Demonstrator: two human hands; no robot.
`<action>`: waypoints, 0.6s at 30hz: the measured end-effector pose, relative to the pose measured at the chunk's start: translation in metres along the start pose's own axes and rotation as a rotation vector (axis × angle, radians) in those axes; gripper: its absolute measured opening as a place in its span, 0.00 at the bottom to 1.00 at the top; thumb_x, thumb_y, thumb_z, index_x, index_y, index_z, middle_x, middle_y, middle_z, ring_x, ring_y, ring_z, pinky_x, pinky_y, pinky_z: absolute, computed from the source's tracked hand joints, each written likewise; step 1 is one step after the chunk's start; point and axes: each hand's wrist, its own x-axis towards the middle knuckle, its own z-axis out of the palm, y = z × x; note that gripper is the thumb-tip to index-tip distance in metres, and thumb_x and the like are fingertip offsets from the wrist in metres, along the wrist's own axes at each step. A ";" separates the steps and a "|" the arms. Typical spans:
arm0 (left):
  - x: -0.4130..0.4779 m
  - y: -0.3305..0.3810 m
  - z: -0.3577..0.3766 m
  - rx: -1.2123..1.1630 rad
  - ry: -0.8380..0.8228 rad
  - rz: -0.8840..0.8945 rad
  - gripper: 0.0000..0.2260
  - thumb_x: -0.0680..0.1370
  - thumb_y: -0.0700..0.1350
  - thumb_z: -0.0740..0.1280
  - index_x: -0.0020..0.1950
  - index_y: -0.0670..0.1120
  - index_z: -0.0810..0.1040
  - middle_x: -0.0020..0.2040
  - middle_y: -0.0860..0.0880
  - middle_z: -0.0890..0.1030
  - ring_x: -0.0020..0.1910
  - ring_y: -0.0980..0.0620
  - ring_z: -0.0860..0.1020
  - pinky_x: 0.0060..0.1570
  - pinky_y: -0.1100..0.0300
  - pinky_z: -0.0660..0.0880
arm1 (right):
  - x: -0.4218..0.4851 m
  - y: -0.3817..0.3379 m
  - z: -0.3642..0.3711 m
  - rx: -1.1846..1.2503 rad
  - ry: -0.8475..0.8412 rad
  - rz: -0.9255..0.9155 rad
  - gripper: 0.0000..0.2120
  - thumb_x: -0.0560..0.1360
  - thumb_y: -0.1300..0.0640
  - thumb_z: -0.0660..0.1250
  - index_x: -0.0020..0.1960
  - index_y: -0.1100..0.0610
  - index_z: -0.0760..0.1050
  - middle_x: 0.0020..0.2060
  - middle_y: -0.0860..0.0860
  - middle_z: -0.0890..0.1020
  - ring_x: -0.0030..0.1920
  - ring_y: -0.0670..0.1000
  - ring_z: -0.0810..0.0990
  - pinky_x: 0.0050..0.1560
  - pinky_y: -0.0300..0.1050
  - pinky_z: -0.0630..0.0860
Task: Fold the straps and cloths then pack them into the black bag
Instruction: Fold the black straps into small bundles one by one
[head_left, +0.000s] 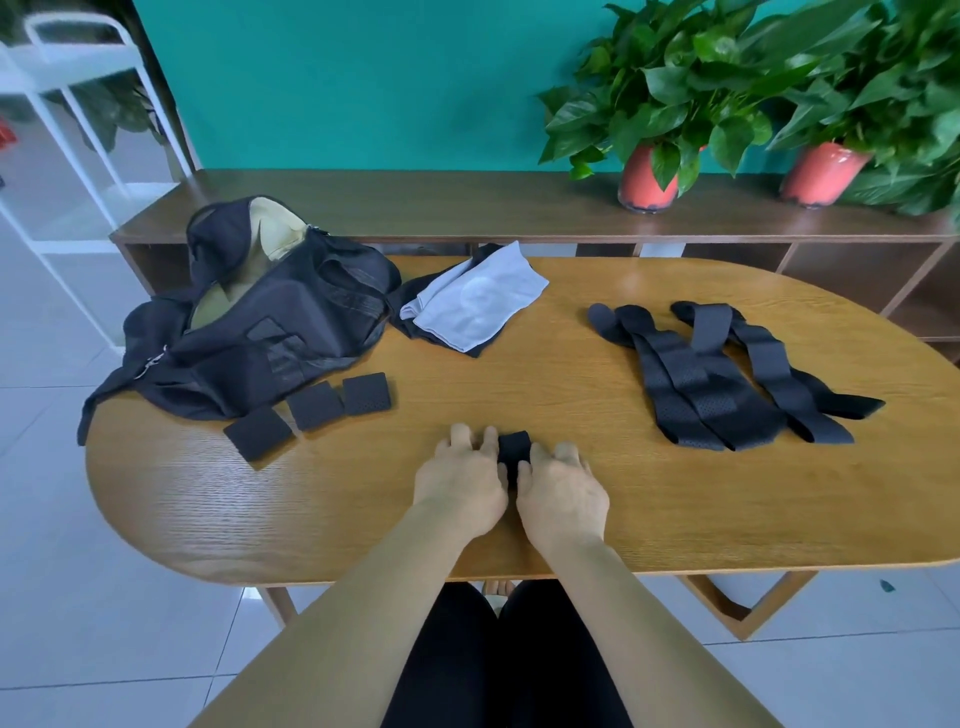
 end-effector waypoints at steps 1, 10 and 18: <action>0.000 -0.001 0.000 0.024 0.002 0.003 0.24 0.82 0.54 0.50 0.78 0.51 0.52 0.62 0.46 0.62 0.57 0.47 0.68 0.43 0.55 0.70 | 0.001 0.000 -0.001 -0.017 -0.007 -0.005 0.14 0.81 0.51 0.52 0.56 0.54 0.74 0.53 0.52 0.73 0.53 0.52 0.74 0.40 0.42 0.69; -0.011 -0.042 0.000 0.043 0.213 0.111 0.22 0.82 0.50 0.56 0.77 0.50 0.59 0.62 0.46 0.68 0.59 0.46 0.70 0.52 0.54 0.70 | 0.005 -0.018 0.000 0.244 -0.110 0.009 0.09 0.78 0.53 0.59 0.52 0.54 0.76 0.46 0.51 0.77 0.43 0.52 0.76 0.37 0.42 0.71; -0.044 -0.131 -0.001 0.076 0.482 0.152 0.11 0.71 0.50 0.74 0.53 0.55 0.83 0.53 0.54 0.81 0.48 0.48 0.78 0.45 0.51 0.67 | 0.002 -0.083 0.016 0.400 -0.125 -0.095 0.10 0.77 0.52 0.64 0.56 0.46 0.79 0.47 0.43 0.81 0.56 0.46 0.73 0.46 0.40 0.71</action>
